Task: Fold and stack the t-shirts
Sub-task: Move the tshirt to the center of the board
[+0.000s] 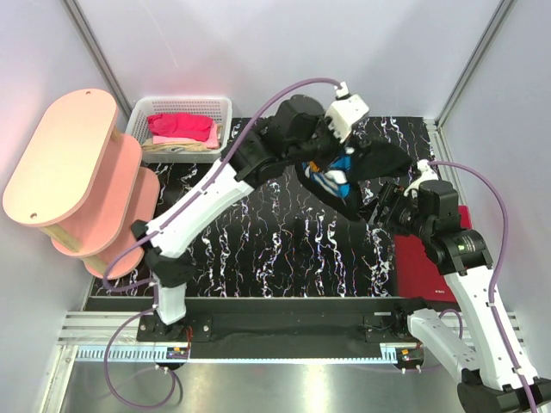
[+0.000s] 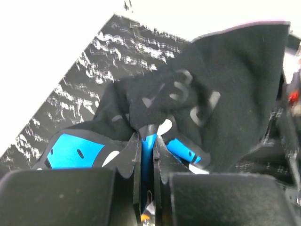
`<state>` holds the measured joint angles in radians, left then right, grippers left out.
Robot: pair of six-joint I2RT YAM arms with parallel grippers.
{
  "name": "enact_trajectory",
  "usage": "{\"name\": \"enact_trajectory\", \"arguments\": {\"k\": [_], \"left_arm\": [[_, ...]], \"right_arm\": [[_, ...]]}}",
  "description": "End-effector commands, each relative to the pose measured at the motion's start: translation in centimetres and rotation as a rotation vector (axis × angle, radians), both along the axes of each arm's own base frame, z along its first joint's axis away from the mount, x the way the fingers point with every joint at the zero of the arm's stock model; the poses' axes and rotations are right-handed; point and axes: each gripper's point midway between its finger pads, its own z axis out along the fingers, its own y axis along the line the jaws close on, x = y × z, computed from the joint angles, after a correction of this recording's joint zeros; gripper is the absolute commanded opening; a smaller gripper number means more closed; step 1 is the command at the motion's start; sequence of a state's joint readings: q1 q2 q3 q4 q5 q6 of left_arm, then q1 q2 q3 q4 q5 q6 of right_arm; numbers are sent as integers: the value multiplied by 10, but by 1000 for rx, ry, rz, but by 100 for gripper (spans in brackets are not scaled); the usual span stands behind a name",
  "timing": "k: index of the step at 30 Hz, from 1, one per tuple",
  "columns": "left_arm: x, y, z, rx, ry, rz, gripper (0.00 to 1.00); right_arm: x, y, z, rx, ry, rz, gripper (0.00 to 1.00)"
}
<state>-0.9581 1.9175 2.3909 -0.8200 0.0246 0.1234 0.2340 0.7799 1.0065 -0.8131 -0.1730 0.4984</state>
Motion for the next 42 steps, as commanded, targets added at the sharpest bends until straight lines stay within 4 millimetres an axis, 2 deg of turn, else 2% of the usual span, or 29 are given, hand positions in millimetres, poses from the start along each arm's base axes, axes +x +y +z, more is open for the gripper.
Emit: {"name": "enact_trajectory", "arguments": {"k": [1,2,3,4,5,6,7,8,9,10,11,12,14,17,19,20,21,22,23,24,25,26,27,28,29,31,32,37,42], "left_arm": [[-20,55,20,-58,-23,28,0],[-14,73,5,-33,1,58,0],[-24,97,-29,19,56,72,0],[-17,119,-50,38,101,116,0],[-28,139,-58,41,113,109,0],[-39,155,-121,147,214,99,0],[-42,176,-147,208,238,120,3],[-52,193,-158,232,243,134,8],[-65,210,-199,300,317,134,19],[-69,228,-212,319,358,159,56],[-77,238,-213,305,362,165,74],[-83,250,-229,328,389,191,93],[-84,266,-224,320,352,244,98],[-78,270,-216,305,326,272,99],[-71,265,-202,290,305,271,99],[-66,263,-204,299,316,270,99],[-56,259,-195,289,291,280,99],[-48,257,-194,294,285,286,99],[-38,252,-206,323,310,294,99],[-21,250,-201,321,280,330,97],[-11,248,-205,338,282,349,95],[1,244,-232,405,337,355,93],[18,244,-233,436,327,394,86],[27,243,-245,469,346,412,83],[36,242,-279,548,407,418,82],[48,239,-294,596,430,431,81],[53,236,-310,631,456,426,80],[45,232,-335,653,542,399,80],[30,243,-348,693,578,401,77]], "right_arm": [[3,-1,21,1,-60,-8,78],[4,-1,21,-1,-59,-5,78],[6,0,20,-3,-57,-2,78],[7,0,18,-3,-52,-1,78],[7,1,17,-5,-53,6,78],[8,1,16,-7,-53,5,78],[8,1,16,-6,-54,7,78],[9,1,15,-11,-51,6,78],[9,0,15,-15,-54,5,78],[10,0,13,-19,-51,5,78],[10,0,12,-23,-47,7,79],[12,0,10,-27,-38,6,78],[15,3,8,-17,-34,14,79],[19,7,2,0,-16,20,78],[20,12,-5,13,15,32,77],[20,13,-11,22,33,32,77],[19,15,-16,28,49,36,77],[17,17,-23,37,70,41,77],[16,18,-25,42,71,43,77],[14,19,-25,47,66,43,77],[12,19,-29,52,75,38,76],[10,19,-26,57,61,44,77],[9,19,-25,59,60,44,76],[8,19,-22,62,52,44,76],[6,19,-20,63,49,45,76],[6,17,-12,58,31,43,76],[4,16,-11,53,33,42,76],[0,11,-2,25,18,39,76],[2,8,0,3,12,34,77]]}}
